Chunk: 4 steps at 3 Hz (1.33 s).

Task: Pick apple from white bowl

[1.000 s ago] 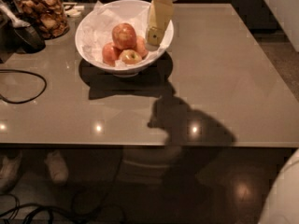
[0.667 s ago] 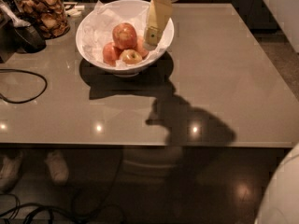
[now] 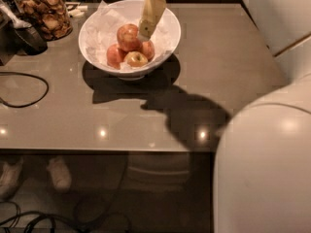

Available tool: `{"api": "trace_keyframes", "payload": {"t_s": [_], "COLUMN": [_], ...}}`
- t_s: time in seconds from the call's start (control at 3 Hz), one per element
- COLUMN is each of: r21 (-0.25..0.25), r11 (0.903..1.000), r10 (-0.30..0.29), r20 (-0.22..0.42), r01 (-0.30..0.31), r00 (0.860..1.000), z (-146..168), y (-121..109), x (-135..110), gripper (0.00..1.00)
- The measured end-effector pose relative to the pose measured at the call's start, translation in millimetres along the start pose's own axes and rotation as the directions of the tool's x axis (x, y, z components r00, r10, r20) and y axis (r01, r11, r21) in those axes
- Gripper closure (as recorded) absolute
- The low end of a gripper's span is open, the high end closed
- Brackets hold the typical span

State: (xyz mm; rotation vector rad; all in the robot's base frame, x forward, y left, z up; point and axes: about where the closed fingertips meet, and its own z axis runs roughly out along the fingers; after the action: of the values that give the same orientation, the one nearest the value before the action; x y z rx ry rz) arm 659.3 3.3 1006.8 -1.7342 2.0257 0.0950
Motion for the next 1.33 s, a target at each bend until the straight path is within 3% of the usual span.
{"api": "trace_keyframes", "payload": {"t_s": [0.67,1.33], "r21": [-0.007,-0.039], "r11": [0.9998,0.9986], "r10": [0.02,0.038], "r20": [0.03,0.04], "r01": [-0.02,-0.036], "r00": [0.999,0.998], "z": [13.4,35.9], "y": [-24.2,-34.1], "x": [-10.9,-17.5], "gripper": [0.15,0.16]}}
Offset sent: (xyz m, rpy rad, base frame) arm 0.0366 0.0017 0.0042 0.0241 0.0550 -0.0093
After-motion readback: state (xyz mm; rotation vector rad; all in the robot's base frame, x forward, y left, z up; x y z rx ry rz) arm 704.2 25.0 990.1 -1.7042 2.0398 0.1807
